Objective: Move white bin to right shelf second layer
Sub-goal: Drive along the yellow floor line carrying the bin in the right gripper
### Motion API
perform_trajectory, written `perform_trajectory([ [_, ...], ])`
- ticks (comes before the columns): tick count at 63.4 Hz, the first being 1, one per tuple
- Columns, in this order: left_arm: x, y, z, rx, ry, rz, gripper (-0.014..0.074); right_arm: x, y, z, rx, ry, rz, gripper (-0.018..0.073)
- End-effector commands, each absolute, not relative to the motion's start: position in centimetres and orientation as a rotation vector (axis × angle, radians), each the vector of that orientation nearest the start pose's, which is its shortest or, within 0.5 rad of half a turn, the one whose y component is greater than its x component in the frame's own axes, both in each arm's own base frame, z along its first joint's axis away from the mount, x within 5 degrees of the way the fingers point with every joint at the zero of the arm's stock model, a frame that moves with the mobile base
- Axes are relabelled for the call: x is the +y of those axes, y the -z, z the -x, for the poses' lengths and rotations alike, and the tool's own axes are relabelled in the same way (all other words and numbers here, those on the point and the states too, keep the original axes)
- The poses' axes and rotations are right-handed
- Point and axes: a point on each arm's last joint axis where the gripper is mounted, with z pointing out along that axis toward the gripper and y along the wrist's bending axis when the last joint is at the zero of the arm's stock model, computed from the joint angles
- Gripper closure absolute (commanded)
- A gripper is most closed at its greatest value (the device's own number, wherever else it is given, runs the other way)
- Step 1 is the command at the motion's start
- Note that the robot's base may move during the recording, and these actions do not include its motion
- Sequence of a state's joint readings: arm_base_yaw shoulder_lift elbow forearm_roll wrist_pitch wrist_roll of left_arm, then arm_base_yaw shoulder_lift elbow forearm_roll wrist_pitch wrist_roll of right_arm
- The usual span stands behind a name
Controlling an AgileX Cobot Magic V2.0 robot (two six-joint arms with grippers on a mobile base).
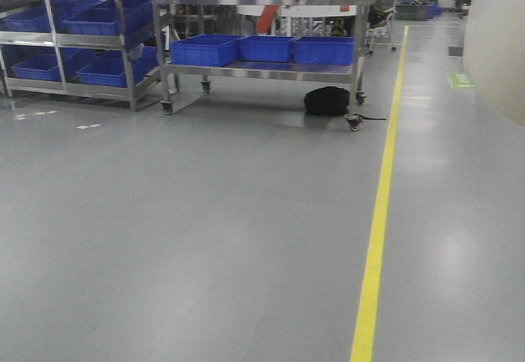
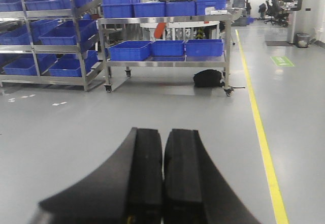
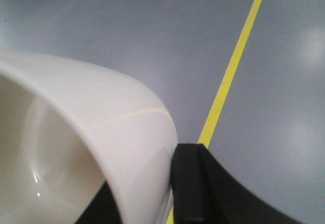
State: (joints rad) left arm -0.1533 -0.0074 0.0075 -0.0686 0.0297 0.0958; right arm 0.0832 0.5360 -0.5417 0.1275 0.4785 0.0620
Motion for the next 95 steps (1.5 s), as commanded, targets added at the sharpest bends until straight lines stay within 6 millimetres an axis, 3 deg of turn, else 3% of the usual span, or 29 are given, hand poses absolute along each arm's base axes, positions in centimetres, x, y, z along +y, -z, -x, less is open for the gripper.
perform_trajectory([
  [1,-0.83,-20.61,-5.51,1.437,0.112,-0.121,0.0512,1.31,-33.06,-11.05,1.827,-0.227,-0.059,0.0503],
  [95,-0.83,-20.61,-5.51,1.437,0.112,-0.121,0.0512,1.31,-33.06,-11.05,1.827,-0.227,-0.059,0.0503],
])
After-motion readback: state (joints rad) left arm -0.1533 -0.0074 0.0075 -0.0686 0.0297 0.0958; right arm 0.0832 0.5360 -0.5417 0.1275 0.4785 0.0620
